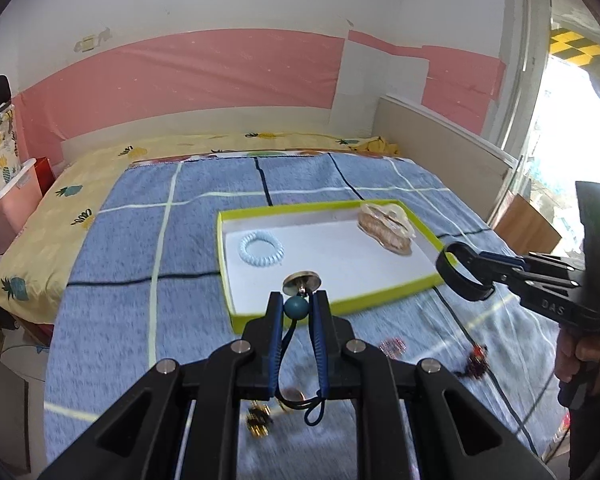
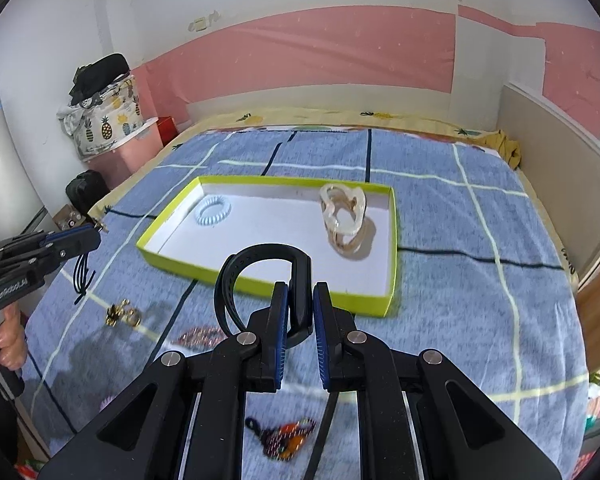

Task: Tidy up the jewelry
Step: 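Carry both items into the yellow-green box and release them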

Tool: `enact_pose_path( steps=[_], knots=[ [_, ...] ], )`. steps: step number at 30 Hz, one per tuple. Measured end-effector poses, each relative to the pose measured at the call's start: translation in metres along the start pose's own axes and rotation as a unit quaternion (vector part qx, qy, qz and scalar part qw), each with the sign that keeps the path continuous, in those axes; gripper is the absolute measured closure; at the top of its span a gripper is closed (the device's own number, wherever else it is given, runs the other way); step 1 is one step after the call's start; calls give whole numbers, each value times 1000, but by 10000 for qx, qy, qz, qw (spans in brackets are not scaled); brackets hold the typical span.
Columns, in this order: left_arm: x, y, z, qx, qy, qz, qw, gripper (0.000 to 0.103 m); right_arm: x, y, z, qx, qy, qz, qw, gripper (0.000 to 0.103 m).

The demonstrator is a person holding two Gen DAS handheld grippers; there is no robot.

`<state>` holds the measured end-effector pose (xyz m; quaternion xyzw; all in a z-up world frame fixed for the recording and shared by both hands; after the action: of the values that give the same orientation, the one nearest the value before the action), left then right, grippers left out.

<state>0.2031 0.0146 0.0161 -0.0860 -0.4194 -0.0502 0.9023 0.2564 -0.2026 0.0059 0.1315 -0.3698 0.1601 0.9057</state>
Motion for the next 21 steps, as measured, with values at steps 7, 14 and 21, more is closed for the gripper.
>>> enact_pose_path(
  steps=[7, 14, 21],
  knots=[
    [20, 11, -30, 115, 44, 16, 9999, 88, 17, -9, -20, -62, 22, -29, 10000, 90],
    [31, 9, -57, 70, 133, -1, 9999, 88, 22, -20, -55, -26, 262, -155, 9995, 90],
    [22, 9, -83, 82, 402, 11, 9992, 88, 16, -23, -82, 9, 549, -196, 9983, 91]
  ],
)
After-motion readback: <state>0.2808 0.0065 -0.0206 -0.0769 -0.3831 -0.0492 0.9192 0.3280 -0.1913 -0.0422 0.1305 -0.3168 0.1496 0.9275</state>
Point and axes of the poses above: each gripper's, at about its wrist camera, not at the fingertips, and z roughly against the way its jaws point, y to its left, x to its top, the point moved 3 cm from there along -z, roughly the way its jaws point, and after that the axes turned 1 degree about x, right-handed, at the moved point
